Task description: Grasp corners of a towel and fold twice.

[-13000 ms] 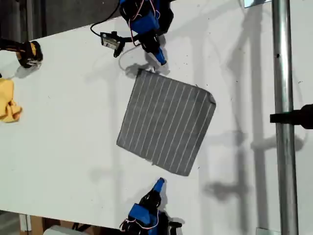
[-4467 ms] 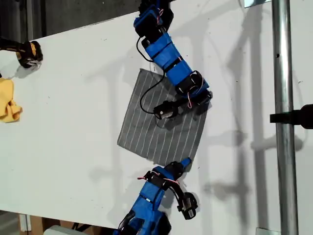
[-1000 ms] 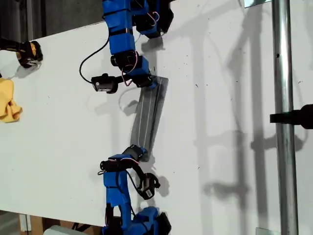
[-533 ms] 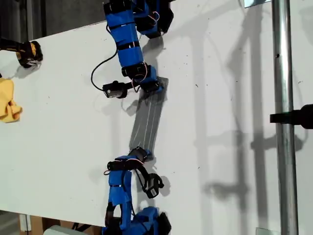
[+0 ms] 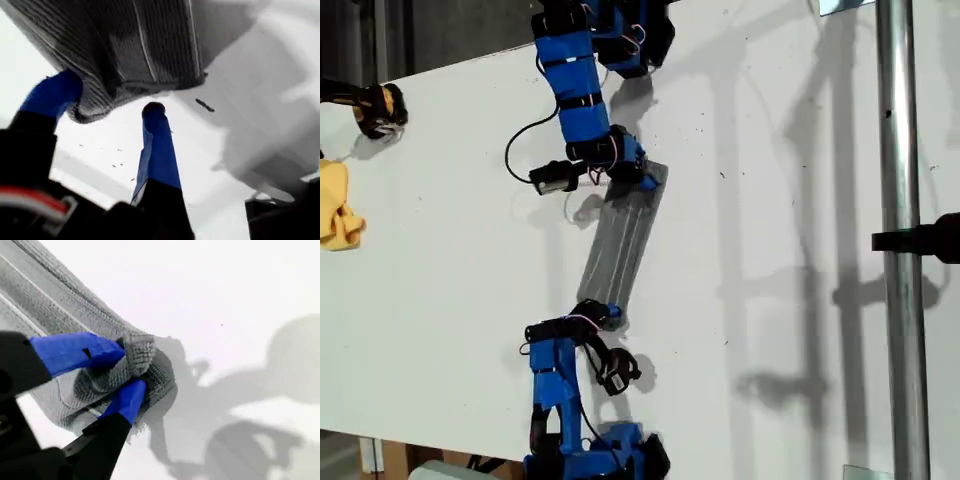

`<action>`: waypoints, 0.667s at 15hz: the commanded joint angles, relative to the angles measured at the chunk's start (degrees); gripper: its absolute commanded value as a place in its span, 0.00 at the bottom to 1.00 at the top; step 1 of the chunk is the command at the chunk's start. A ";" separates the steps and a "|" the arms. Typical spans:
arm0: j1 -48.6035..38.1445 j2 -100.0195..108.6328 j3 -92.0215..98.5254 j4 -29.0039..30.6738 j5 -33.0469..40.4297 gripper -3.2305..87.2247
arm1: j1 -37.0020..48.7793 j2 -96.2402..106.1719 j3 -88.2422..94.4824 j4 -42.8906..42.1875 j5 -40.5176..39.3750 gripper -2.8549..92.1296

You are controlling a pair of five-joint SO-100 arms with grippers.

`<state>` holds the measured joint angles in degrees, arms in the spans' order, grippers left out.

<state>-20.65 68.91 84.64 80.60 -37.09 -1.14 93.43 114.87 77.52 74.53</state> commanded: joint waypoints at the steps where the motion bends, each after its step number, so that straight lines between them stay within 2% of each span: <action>1: 2.72 7.38 -1.41 5.01 -1.41 0.18 | -1.41 12.57 -5.27 5.62 0.53 0.33; 3: 4.48 16.17 -0.35 9.58 -3.69 0.33 | -1.41 23.12 -6.77 8.00 0.26 0.35; 6: 5.10 31.73 3.08 13.27 -5.36 0.35 | 0.18 32.87 -6.33 14.33 0.79 0.42; 8: 4.57 42.63 13.27 10.81 -8.26 0.34 | 1.93 45.09 0.44 15.73 2.11 0.42; 10: 4.92 54.58 28.30 3.52 -12.30 0.33 | 1.76 58.62 10.37 16.35 6.59 0.42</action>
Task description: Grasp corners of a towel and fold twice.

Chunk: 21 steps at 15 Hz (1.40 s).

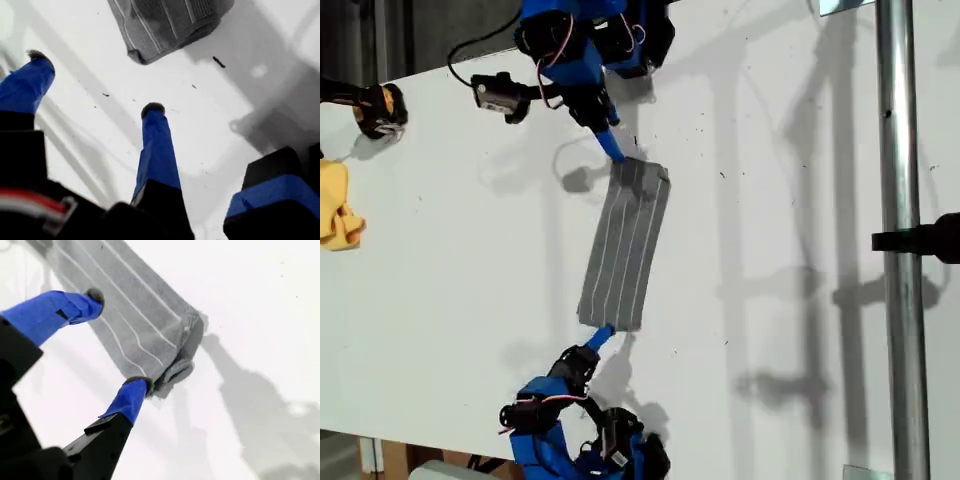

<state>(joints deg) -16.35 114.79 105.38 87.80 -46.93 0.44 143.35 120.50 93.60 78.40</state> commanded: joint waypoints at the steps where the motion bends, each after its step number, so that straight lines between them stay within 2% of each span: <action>1: 1.05 15.82 17.49 -8.53 -6.42 0.31 | -1.58 15.29 11.43 0.44 7.12 0.43; 3: 6.77 30.50 37.97 -19.95 -14.15 0.28 | -11.51 26.37 24.52 -4.13 19.60 0.44; 5: 10.20 43.24 53.26 -24.79 -22.32 0.24 | -15.73 17.23 22.24 -2.46 27.69 0.46; 6: 11.43 53.53 59.15 -24.35 -24.61 0.23 | -17.75 17.58 23.12 -4.39 31.38 0.47; 8: 12.13 76.73 66.27 -19.25 -23.91 0.21 | -20.48 18.11 26.89 -7.91 35.51 0.48; 9: 11.51 84.73 69.35 -16.70 -23.29 0.19 | -22.15 17.40 29.00 -10.37 39.46 0.49; 10: 10.90 83.58 69.79 -17.23 -22.76 0.19 | -22.76 15.64 30.59 -13.80 42.45 0.50; 12: 10.72 84.29 70.93 -16.87 -23.12 0.19 | -17.67 2.37 28.56 -19.60 41.13 0.52; 15: 12.04 84.29 71.02 -16.52 -24.52 0.18 | -6.86 -17.58 24.52 -32.08 31.90 0.52; 17: 13.01 84.29 71.19 -16.35 -25.31 0.17 | -1.41 -27.25 21.53 -36.04 27.33 0.53; 21: 13.10 84.29 71.28 -16.26 -25.22 0.17 | 4.13 -37.00 15.21 -39.73 20.13 0.52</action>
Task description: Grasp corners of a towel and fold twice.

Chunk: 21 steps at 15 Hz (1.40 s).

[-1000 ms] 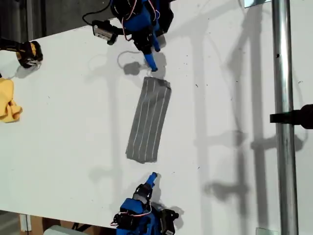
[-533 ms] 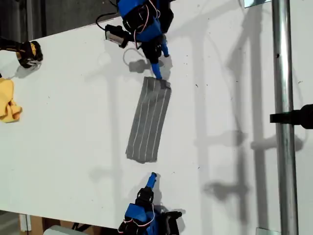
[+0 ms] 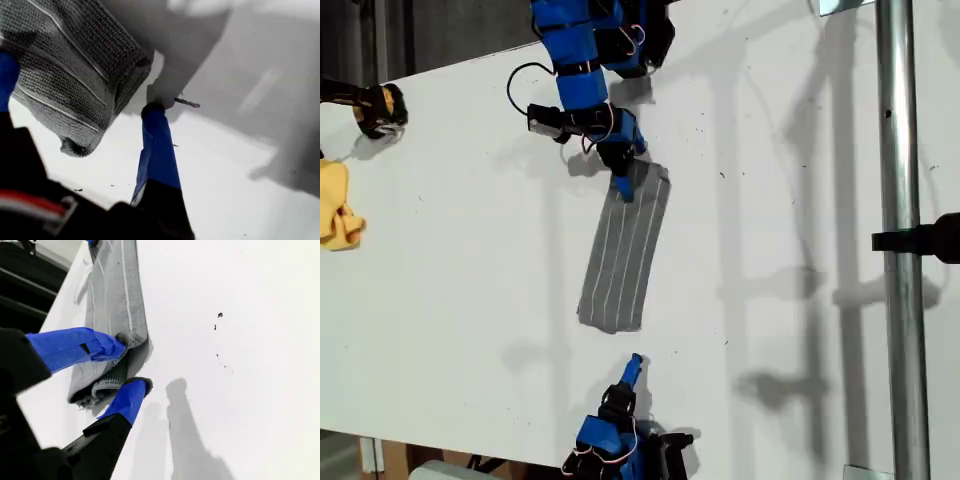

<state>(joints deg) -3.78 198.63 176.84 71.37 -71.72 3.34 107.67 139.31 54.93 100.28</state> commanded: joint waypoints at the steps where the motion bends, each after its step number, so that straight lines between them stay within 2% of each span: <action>1: 0.70 0.44 -0.18 0.26 -0.62 0.17 | 1.49 -2.99 -4.66 -2.64 -2.37 0.52; 5: 1.58 0.44 -0.26 0.35 -1.14 0.17 | 0.97 -10.02 -9.23 -10.81 -4.04 0.50; 9: 2.81 0.44 -0.26 0.62 -2.11 0.16 | 1.85 -11.34 -6.68 -23.47 -4.39 0.44; 10: 2.99 0.44 -0.26 0.70 -2.37 0.16 | 2.20 -11.16 -5.54 -26.02 -4.48 0.40; 11: 3.16 0.44 -0.26 0.70 -2.37 0.16 | 2.20 -10.37 -4.13 -27.42 -3.60 0.24; 12: 3.43 0.44 -0.26 0.70 -2.46 0.16 | 2.20 -9.84 -4.22 -25.22 -1.32 0.09; 16: 3.87 0.44 -0.26 0.79 -2.81 0.16 | 0.44 -8.35 -3.87 -23.64 -2.64 0.03; 19: 3.87 0.44 -0.26 0.70 -2.37 0.16 | -2.64 3.87 -2.46 -10.11 -1.23 0.03; 21: 4.04 0.44 -0.26 0.70 -2.37 0.16 | -3.87 25.84 5.71 1.41 1.58 0.03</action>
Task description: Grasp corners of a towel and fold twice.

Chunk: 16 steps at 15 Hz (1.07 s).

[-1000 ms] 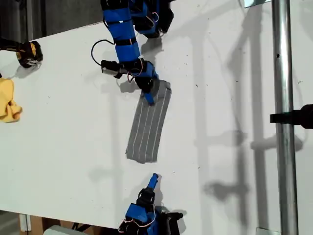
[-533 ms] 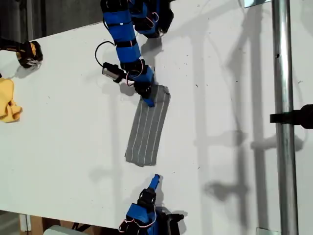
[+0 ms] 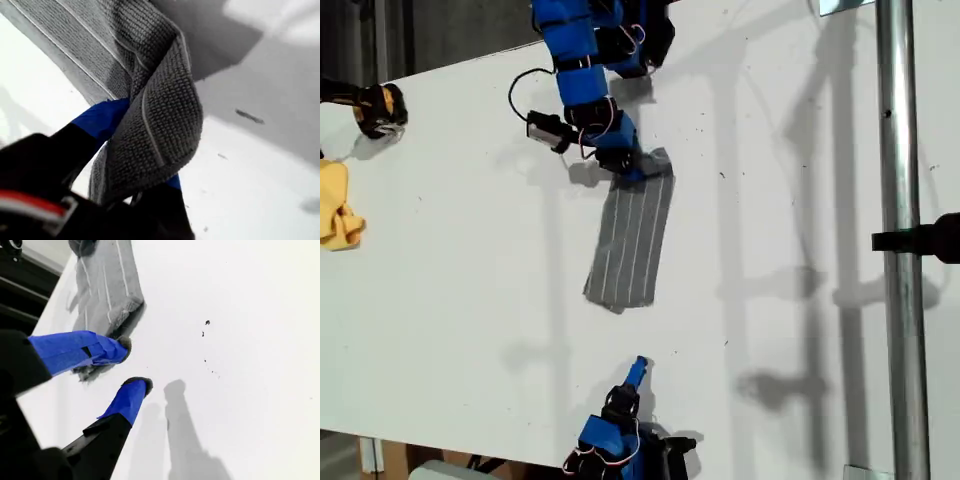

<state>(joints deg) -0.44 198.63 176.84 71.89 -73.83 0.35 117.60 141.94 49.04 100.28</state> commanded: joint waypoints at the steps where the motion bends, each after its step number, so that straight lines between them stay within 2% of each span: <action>1: 0.70 0.44 -0.26 0.18 -0.18 0.16 | -1.49 29.00 6.42 16.96 4.22 0.03; 3: 0.62 0.44 -0.35 0.09 0.09 0.16 | -2.20 51.68 10.55 31.82 7.56 0.03; 4: 0.62 0.44 -0.44 0.09 0.09 0.16 | -0.97 59.06 12.48 33.22 6.50 0.03; 5: 0.53 0.44 -0.44 0.09 0.18 0.16 | 0.62 59.06 12.92 29.79 3.69 0.03; 6: 0.53 0.44 -0.44 0.09 0.26 0.16 | 1.93 51.86 10.28 21.80 -0.26 0.03; 8: 0.53 0.44 -0.62 0.00 0.26 0.16 | 4.48 28.30 -2.55 7.91 -8.79 0.03; 10: 0.70 0.44 -0.62 0.00 0.09 0.16 | 7.03 13.45 -9.76 -3.60 -13.89 0.03; 12: 1.05 0.44 -0.70 0.09 -0.09 0.16 | 8.61 1.93 -16.79 -9.58 -17.40 0.03; 16: 1.93 0.44 -0.97 0.26 -0.53 0.16 | 8.44 -16.26 -25.05 -19.34 -18.81 0.03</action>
<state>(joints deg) 0.79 198.63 176.84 71.89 -73.83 8.88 104.15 122.08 33.05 82.09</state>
